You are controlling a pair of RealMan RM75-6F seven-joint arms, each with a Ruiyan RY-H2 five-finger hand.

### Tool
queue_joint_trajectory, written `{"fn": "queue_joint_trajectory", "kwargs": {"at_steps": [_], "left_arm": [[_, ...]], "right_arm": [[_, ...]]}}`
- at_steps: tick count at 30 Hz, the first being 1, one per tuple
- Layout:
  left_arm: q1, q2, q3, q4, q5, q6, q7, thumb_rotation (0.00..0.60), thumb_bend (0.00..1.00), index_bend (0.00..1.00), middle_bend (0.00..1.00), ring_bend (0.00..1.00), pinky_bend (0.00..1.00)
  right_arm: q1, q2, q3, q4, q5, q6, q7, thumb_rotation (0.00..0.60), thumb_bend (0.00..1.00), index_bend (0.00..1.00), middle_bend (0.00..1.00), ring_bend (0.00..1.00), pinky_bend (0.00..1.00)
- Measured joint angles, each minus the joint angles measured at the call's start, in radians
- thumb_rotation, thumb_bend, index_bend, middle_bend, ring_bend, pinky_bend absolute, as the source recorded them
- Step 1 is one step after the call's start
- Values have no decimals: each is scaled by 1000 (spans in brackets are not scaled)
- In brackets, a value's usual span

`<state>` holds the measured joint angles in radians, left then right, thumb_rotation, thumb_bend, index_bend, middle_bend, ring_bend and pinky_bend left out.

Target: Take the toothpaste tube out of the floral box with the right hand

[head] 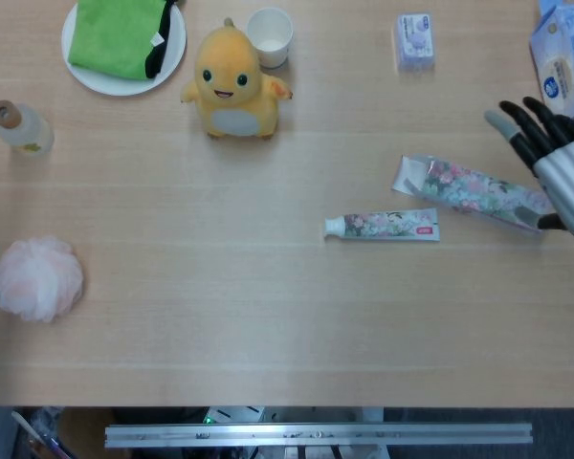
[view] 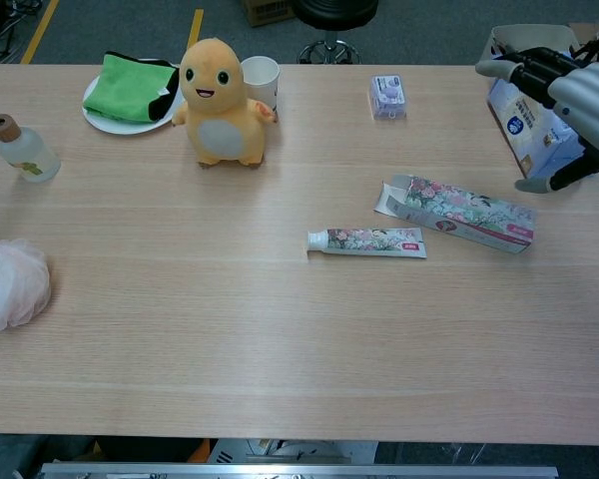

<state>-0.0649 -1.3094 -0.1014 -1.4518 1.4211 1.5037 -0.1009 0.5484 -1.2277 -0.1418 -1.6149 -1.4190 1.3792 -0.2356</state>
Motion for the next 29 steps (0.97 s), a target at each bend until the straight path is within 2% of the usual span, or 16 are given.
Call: {"fn": "queue_joint_trajectory", "kwargs": {"at_steps": [6, 10, 21, 29], "left_arm": [[-23, -35, -9, 31, 26, 7, -10, 600, 171, 351, 191, 177, 279], [-36, -38, -7, 35, 38, -3, 2, 600, 172, 351, 191, 177, 279], [-56, -32, -4, 34, 54, -9, 29, 600, 171, 351, 191, 177, 279], [-50, -37, -3, 41, 56, 11, 10, 600, 171, 351, 191, 177, 279]], "right_arm": [[-136, -29, 5, 40, -66, 160, 46, 600, 0, 3, 123, 28, 243], [-212, -14, 6, 29, -84, 226, 38, 600, 0, 4, 126, 29, 243], [-349, 84, -12, -109, -72, 259, -93, 600, 0, 26, 126, 29, 243], [-423, 78, 2, -106, -60, 272, -96, 600, 0, 26, 127, 29, 243]]}}
